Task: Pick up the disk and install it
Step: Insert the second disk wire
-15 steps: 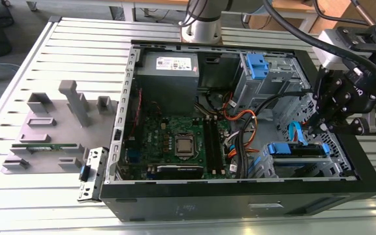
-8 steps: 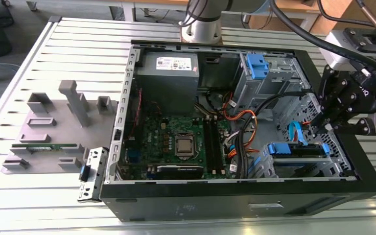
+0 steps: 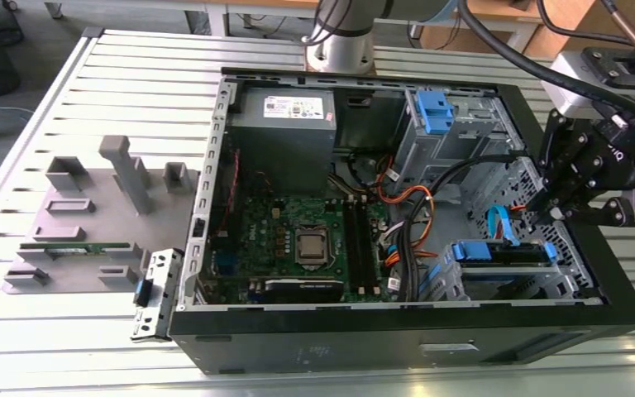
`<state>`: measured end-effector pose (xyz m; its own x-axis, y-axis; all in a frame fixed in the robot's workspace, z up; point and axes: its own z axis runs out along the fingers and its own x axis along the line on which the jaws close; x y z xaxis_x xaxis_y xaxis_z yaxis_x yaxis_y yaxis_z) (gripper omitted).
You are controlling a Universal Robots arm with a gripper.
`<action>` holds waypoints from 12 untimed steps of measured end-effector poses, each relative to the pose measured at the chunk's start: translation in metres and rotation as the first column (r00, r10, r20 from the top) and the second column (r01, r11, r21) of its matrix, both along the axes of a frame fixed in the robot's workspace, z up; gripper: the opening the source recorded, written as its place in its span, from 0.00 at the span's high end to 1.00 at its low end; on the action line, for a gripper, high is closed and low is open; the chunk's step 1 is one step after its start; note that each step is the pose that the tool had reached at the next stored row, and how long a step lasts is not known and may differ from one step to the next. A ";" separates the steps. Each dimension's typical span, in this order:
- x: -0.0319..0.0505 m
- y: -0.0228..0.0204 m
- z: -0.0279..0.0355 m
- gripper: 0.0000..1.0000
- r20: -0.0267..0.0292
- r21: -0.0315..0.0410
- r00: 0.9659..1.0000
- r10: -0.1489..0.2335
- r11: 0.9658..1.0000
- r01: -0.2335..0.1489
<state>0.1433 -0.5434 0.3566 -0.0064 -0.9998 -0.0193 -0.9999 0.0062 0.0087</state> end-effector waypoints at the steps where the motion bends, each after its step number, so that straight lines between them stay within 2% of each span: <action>1: 0.0000 0.0000 0.0001 0.77 0.000 0.000 1.000 0.000 1.000 0.000; 6: 0.0001 0.0002 0.0001 0.76 0.000 0.000 1.000 0.000 1.000 0.000; 7: 0.0001 0.0003 0.0001 0.70 0.000 0.000 1.000 0.000 1.000 0.000; 8: 0.0001 0.0003 0.0001 0.70 0.000 0.000 1.000 0.000 1.000 0.000; 9: 0.0001 0.0003 0.0001 0.64 0.000 0.000 1.000 0.000 1.000 0.000; 12: 0.0024 0.0008 -0.0012 0.64 0.000 0.000 1.000 0.000 1.000 0.000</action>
<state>0.1457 -0.5427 0.3554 -0.0062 -0.9998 -0.0193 -0.9999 0.0060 0.0088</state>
